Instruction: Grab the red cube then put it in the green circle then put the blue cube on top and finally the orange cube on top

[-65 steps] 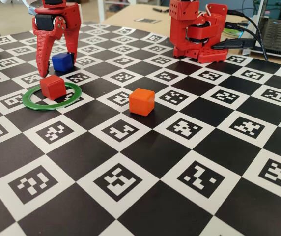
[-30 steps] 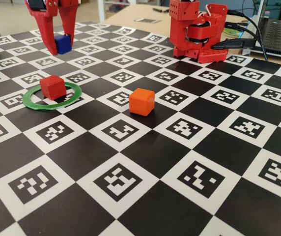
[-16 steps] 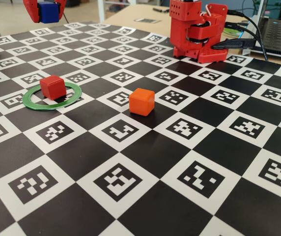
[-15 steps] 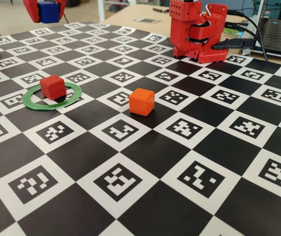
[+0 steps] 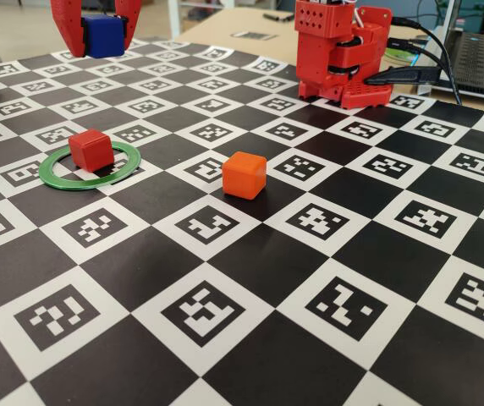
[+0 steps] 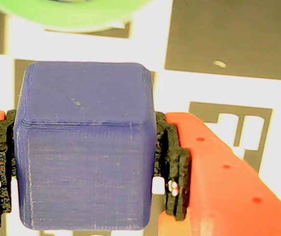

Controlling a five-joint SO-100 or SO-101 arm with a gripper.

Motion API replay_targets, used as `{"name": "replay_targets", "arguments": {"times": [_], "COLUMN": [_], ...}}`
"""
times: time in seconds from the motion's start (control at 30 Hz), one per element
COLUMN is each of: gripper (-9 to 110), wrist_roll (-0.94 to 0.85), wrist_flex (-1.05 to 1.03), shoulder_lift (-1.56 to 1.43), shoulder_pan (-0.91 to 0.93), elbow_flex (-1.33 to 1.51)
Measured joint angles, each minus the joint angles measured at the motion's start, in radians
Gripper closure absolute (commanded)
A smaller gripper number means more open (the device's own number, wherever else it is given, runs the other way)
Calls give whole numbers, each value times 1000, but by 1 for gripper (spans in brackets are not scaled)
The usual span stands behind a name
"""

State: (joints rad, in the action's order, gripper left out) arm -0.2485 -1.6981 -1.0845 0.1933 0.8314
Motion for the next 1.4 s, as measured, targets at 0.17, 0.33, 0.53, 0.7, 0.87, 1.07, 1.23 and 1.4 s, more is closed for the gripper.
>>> {"name": "replay_targets", "arguments": {"times": [0.17, 0.33, 0.53, 0.7, 0.87, 1.07, 1.23, 1.4], "gripper": [88, 88, 88, 88, 88, 88, 88, 88], "wrist_roll": [11, -6, -14, -23, -23, -23, -23, -32], "wrist_flex": [84, 166, 219, 247, 249, 249, 249, 249], "shoulder_lift": [2, 43, 87, 120, 143, 164, 164, 164], "shoulder_pan": [0, 0, 6, 20, 31, 31, 35, 48], "elbow_flex": [80, 115, 123, 123, 123, 123, 121, 103]}}
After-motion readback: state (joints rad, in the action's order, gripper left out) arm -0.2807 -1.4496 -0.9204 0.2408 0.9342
